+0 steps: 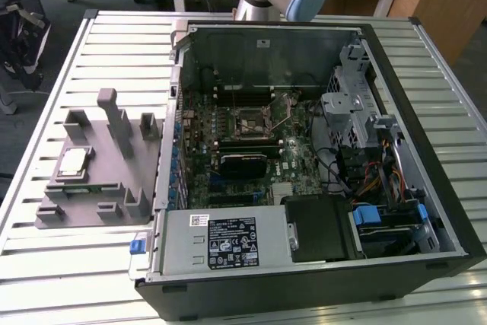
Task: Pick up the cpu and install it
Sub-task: 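Reach for the cpu, then pick up the cpu and move it towards the insertion slot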
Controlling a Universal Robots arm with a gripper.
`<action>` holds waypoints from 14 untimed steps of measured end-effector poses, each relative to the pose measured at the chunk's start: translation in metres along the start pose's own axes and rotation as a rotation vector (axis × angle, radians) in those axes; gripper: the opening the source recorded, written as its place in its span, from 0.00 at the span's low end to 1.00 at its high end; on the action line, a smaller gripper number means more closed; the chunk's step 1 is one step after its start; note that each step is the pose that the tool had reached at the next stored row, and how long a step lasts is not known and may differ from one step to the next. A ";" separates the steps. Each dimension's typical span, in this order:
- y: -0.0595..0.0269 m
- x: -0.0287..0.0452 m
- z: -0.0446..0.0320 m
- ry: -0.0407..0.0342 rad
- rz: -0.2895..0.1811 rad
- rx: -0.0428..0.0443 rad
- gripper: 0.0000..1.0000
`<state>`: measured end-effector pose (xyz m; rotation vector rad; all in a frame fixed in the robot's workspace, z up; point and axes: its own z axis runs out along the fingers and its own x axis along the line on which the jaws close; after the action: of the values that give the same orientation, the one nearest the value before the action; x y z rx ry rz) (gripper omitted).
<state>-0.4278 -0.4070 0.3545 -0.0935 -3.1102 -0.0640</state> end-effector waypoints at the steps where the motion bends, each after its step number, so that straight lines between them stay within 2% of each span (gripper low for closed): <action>1: -0.0001 0.0015 0.0000 0.0000 0.000 0.0000 0.11; 9: -0.0007 0.0115 0.0004 0.0001 0.000 0.0001 0.11; 14: -0.0008 0.0127 0.0017 0.0001 0.000 0.0015 0.11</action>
<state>-0.4406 -0.4070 0.3532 -0.0936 -3.1101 -0.0616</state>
